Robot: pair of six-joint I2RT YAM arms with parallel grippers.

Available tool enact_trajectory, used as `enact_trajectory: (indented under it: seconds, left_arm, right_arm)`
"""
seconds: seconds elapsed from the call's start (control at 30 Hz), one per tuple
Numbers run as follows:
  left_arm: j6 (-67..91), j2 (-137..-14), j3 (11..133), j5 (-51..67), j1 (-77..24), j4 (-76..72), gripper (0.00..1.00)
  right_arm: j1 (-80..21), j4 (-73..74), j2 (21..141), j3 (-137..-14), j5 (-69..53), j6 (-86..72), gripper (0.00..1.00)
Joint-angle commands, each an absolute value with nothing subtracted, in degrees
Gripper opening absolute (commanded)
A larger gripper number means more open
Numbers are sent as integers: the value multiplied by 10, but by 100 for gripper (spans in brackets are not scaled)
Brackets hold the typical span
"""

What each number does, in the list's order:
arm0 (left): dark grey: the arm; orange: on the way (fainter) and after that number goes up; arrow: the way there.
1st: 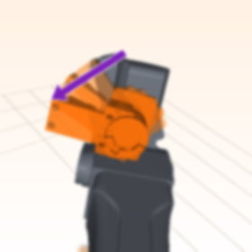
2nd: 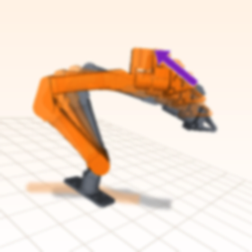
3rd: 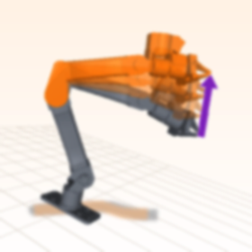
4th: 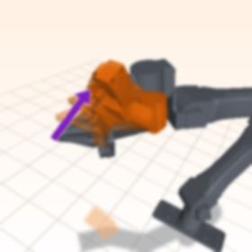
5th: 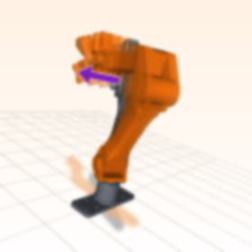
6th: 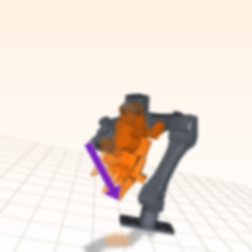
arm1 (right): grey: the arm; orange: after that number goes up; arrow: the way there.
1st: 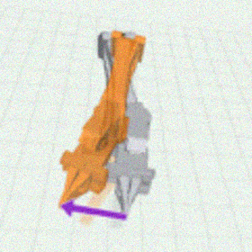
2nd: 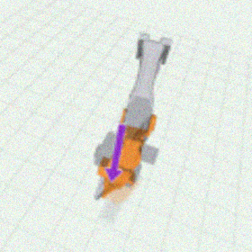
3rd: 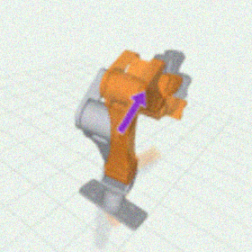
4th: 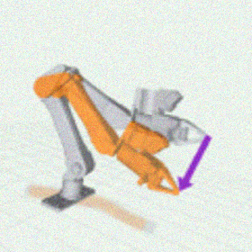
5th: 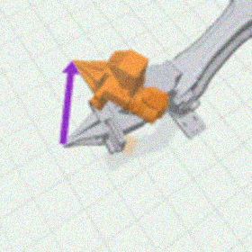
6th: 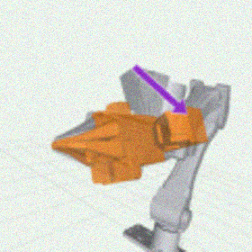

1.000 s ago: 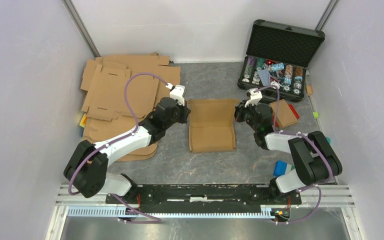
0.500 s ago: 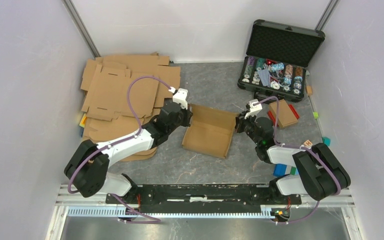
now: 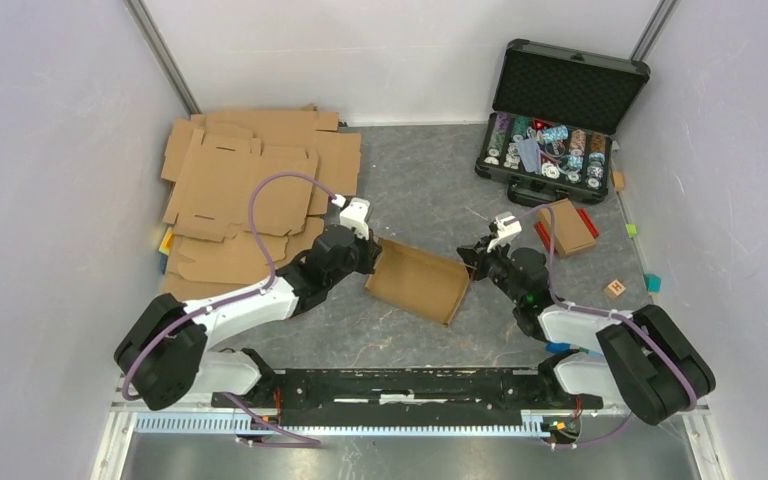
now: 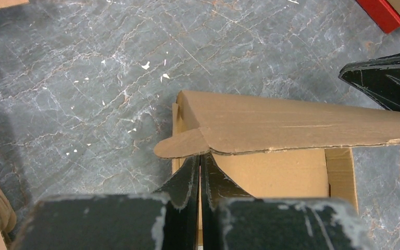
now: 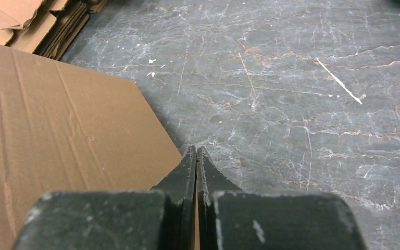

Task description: Fold the paper box

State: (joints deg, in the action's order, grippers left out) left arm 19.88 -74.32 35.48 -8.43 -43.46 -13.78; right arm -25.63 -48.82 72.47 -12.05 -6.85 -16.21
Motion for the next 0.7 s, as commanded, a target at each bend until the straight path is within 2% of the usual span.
enact_trajectory:
  seconds: [0.0,0.1,0.3,0.67]
  left_arm:
    - [215,-725,335,-73,-441,-124,2]
    - [211,-720,340,-76,-441,-120,2]
    - [202,-711,350,-85,-441,-111,2]
    - [194,-714,367,-74,-441,-98,3]
  right_arm:
    - [-264,-457,692,-108,-47,-162,0]
    - [-264,-372,671,-134,7,-169,7]
    - [-262,-210,640,-185,120,-189,8]
    - [-262,-86,623,-215,57,-201,1]
